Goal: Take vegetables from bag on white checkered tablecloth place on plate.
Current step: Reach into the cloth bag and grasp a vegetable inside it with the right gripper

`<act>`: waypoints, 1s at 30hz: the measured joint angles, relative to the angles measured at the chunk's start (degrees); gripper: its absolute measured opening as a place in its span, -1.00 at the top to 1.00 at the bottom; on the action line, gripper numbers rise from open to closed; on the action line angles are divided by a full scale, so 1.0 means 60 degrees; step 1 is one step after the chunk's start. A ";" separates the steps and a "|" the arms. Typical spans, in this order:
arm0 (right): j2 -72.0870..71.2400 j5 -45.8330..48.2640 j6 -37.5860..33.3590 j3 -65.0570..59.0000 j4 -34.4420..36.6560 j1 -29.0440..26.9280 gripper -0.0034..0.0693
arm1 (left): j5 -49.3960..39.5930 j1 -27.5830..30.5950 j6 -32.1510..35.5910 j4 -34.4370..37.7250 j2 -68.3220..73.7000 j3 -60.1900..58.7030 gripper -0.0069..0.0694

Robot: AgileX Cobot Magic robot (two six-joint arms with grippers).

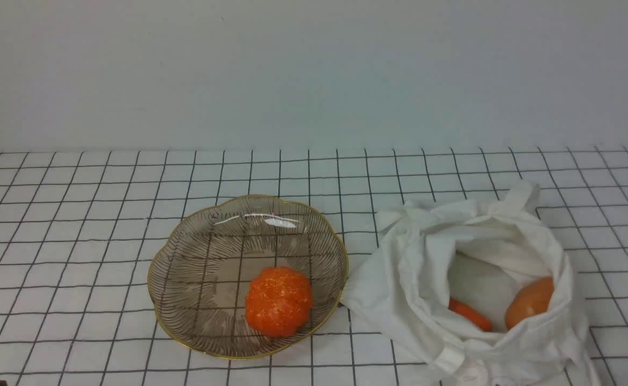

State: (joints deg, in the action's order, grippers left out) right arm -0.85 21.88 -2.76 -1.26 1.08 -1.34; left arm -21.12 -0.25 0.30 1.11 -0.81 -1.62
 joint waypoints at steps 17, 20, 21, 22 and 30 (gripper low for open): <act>0.0000 0.0009 0.0000 0.0000 0.0008 0.0000 0.94 | 0.0000 0.0000 0.0000 0.0000 0.0000 0.0000 0.84; 0.0000 0.0009 0.0000 0.0000 0.0008 0.0000 0.94 | 0.0000 0.0000 0.0000 0.0000 0.0000 0.0000 0.84; 0.0000 0.0009 0.0000 0.0000 -0.0002 0.0000 0.94 | 0.0000 0.0000 0.0000 0.0000 0.0000 0.0000 0.84; 0.0000 0.0009 0.0000 0.0000 -0.0002 0.0000 0.94 | 0.0000 0.0000 0.0000 0.0000 0.0000 0.0000 0.84; 0.0000 -0.1801 0.1068 -0.0077 0.2434 0.0000 0.94 | 0.0000 0.0000 0.0000 0.0000 0.0000 0.0000 0.84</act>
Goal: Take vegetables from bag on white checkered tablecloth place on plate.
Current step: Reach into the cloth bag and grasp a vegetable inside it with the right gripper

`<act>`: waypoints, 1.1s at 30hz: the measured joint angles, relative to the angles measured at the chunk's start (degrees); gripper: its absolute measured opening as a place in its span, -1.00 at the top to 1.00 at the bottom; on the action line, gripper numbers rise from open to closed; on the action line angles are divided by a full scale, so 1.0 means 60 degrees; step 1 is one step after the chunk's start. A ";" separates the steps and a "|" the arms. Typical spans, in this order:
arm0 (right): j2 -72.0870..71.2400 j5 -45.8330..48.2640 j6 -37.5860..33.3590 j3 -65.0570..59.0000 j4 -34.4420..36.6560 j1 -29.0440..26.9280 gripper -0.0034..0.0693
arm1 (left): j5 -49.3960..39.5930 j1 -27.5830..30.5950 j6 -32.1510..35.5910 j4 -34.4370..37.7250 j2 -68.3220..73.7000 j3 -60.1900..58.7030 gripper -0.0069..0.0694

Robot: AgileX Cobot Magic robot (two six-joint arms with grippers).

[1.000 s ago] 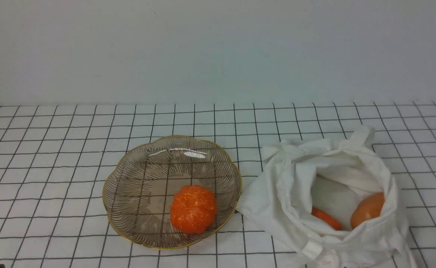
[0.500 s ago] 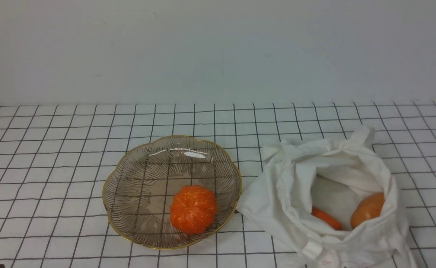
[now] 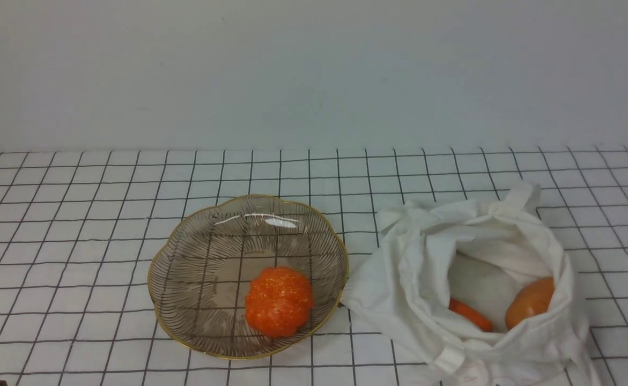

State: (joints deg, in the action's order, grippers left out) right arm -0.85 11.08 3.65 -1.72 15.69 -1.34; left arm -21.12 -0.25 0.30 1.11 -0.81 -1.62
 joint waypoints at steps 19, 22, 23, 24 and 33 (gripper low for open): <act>0.1109 0.0938 0.0700 0.3058 0.3165 0.0482 0.94 | 0.0000 0.0000 0.0000 0.0000 0.0000 0.0000 0.84; 0.2817 0.2786 -0.0046 0.4433 0.2739 0.0714 0.94 | 0.0000 0.0000 0.0000 0.0000 0.0000 0.0000 0.84; 0.3641 0.3768 -0.0607 0.5110 0.2598 0.0816 0.94 | 0.0000 0.0000 0.0000 0.0000 0.0000 0.0000 0.84; 0.4485 0.4372 -0.0977 0.5518 0.2544 0.0866 0.94 | 0.0000 0.0000 0.0000 0.0000 0.0000 0.0000 0.84; 1.1026 0.7482 -0.5347 0.8425 0.3127 0.1283 0.94 | 0.0000 0.0000 0.0000 0.0000 0.0000 0.0000 0.84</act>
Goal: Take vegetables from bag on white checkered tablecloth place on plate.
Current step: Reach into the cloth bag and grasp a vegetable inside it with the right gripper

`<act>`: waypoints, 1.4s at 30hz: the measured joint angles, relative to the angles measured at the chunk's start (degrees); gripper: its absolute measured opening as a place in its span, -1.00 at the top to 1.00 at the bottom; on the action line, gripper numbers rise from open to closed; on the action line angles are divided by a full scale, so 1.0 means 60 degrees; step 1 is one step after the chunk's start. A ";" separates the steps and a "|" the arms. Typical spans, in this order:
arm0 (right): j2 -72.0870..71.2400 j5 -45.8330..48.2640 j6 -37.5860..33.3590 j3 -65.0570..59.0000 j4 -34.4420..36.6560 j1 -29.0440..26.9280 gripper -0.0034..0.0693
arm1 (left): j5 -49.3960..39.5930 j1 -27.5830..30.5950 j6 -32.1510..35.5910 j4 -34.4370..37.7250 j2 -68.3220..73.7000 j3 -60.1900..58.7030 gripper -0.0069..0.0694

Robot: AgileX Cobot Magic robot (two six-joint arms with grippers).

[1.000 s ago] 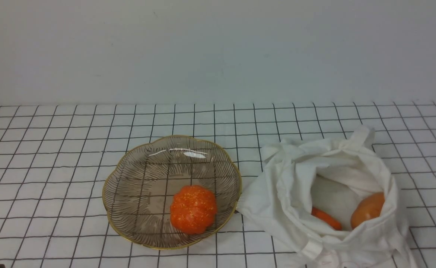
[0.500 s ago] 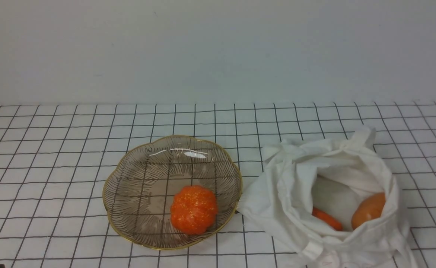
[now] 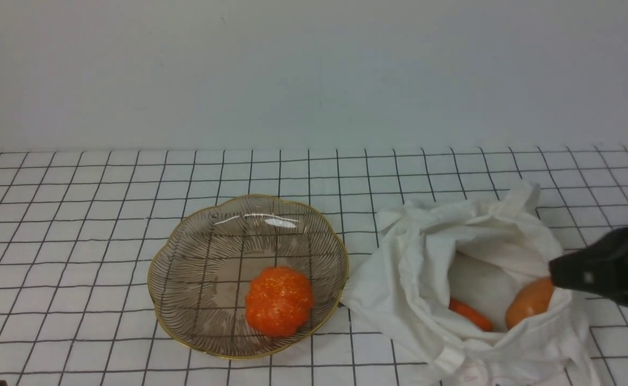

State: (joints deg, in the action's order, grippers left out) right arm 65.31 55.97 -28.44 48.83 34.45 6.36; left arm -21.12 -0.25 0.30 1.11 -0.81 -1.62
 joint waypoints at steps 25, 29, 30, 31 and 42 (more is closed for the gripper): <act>0.5627 -0.1470 0.3134 0.1694 -0.4430 0.2371 -0.48 | 0.0000 0.0000 0.0000 0.0000 0.0000 0.0000 0.84; 0.5854 -0.1453 0.2977 0.1702 -0.4449 0.2478 -0.81 | 0.0000 0.0000 0.0000 0.0000 0.0000 0.0000 0.84; 0.5917 -0.1453 0.2877 0.1702 -0.4449 0.2541 -0.85 | 0.0000 0.0000 0.0000 0.0000 0.0000 0.0000 0.84; 0.6005 -0.1453 0.2819 0.1713 -0.4458 0.2594 -0.87 | 0.0000 0.0000 0.0000 0.0000 0.0000 0.0000 0.84; 0.6507 -0.0974 0.4147 0.2058 -0.5947 0.2902 0.12 | 0.0000 0.0000 0.0000 0.0000 0.0000 0.0000 0.84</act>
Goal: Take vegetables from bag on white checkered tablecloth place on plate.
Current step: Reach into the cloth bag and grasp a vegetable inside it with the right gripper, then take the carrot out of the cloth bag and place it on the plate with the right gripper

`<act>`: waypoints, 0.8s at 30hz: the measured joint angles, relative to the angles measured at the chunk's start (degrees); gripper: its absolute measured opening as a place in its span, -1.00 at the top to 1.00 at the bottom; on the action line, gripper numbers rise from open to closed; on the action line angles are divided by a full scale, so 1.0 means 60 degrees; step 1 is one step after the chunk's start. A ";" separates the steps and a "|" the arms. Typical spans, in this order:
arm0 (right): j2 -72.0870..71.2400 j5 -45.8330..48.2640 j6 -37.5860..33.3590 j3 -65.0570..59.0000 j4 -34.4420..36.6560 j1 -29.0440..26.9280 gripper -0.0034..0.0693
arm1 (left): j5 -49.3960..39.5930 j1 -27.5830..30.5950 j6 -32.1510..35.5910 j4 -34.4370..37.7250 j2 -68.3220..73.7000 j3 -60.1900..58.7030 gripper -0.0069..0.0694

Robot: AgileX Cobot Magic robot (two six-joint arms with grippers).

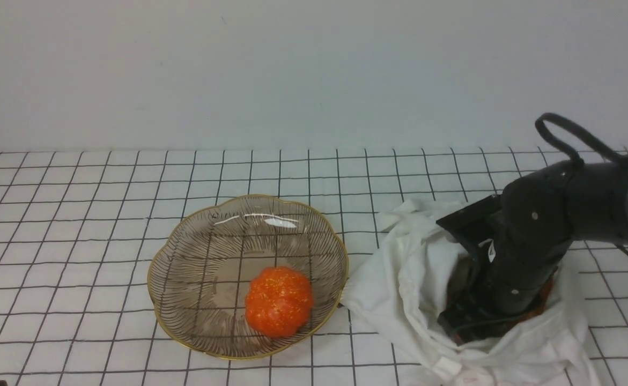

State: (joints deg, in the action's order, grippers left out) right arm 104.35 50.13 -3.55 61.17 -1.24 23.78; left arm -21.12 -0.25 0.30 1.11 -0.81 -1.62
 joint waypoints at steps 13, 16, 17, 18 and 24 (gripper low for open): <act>-0.1925 0.1113 0.0593 0.0339 -0.0415 0.0000 0.06 | 0.0000 0.0000 0.0000 0.0000 0.0000 0.0000 0.84; -0.2334 0.1492 0.0744 0.0339 -0.0668 0.0000 0.06 | 0.0000 0.0000 0.0000 0.0000 0.0000 0.0000 0.84; -0.2484 0.1756 0.0776 0.0347 -0.0962 0.0000 0.06 | 0.0000 0.0000 0.0000 0.0000 0.0000 0.0000 0.84; -0.2514 0.1866 0.0780 0.0347 -0.1053 0.0000 0.06 | 0.0000 0.0000 0.0000 0.0000 0.0000 0.0000 0.84; -0.2548 0.2570 0.1528 0.0347 -0.2413 0.0000 0.06 | 0.0000 0.0000 0.0000 0.0000 0.0000 0.0000 0.84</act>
State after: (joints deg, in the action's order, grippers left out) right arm 89.06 65.55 5.61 63.26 -15.72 23.78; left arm -21.12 -0.25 0.30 1.11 -0.81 -1.62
